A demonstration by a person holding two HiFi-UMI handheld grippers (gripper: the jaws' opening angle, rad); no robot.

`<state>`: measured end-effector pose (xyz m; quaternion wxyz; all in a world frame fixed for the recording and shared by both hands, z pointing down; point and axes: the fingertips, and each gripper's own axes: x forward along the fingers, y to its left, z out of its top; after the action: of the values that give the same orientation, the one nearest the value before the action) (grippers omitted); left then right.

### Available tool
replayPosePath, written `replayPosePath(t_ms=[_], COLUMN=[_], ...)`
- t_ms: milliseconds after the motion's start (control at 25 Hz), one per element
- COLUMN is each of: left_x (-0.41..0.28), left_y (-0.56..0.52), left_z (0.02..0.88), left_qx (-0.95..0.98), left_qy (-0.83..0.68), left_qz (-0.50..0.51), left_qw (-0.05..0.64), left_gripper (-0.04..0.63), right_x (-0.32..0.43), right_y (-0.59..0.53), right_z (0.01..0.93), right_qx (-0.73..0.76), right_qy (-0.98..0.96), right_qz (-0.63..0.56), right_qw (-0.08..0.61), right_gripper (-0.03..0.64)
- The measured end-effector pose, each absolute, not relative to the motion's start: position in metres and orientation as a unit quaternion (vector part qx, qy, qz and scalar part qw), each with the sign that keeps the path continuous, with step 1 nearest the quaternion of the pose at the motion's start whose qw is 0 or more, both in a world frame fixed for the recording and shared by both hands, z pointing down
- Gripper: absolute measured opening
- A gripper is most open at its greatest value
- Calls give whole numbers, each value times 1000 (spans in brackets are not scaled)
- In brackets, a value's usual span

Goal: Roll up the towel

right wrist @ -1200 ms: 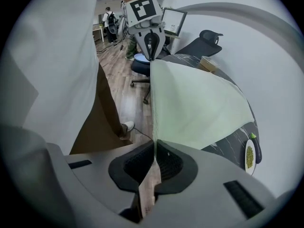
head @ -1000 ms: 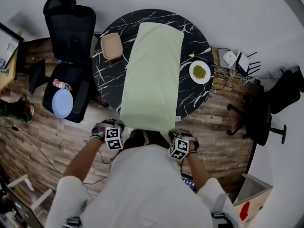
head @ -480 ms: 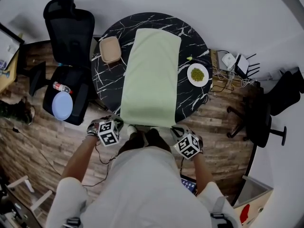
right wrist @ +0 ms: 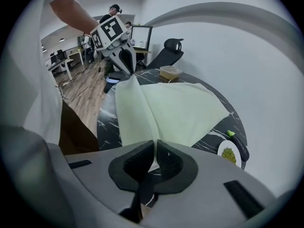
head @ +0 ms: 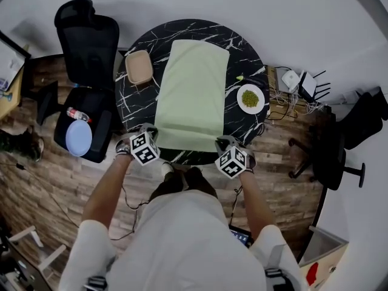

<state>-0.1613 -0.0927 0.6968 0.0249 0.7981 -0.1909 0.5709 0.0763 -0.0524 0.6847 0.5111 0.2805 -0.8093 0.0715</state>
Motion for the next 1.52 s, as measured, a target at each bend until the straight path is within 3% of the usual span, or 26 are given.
replayPosePath(t_ms=[320, 360, 400, 440, 640, 920, 1320, 1440, 1520], left_x=[-153, -153, -154, -155, -164, -167, -162, -165, -166], left_y=[-108, -110, -111, -112, -101, -40, -31, -39, -45], left_z=[711, 711, 711, 711, 707, 722, 748, 752, 752], left_qx=[785, 785, 785, 785, 789, 790, 774, 765, 761], left_qy=[-197, -204, -211, -216, -217, -119, -117, -121, -129], left_qz=[587, 584, 582, 580, 574, 601, 622, 633, 635], left_qw=[21, 23, 27, 32, 35, -6, -13, -15, -18], left_gripper=[17, 57, 151, 201, 215, 230, 239, 192, 143], right_x=[82, 84, 86, 89, 95, 97, 95, 88, 88], right_y=[-64, -68, -71, -75, -73, 1, 5, 5, 3], right_z=[708, 707, 705, 702, 685, 729, 748, 752, 756], right_qx=[289, 299, 311, 324, 340, 190, 152, 147, 153], right_qy=[-793, -792, -791, -789, -796, -790, -781, -781, -774], right_qz=[90, 88, 86, 81, 41, 10, -13, -21, -24], right_qw=[528, 524, 520, 515, 500, 583, 606, 606, 614], right_gripper=[17, 58, 115, 138, 138, 130, 130, 129, 84])
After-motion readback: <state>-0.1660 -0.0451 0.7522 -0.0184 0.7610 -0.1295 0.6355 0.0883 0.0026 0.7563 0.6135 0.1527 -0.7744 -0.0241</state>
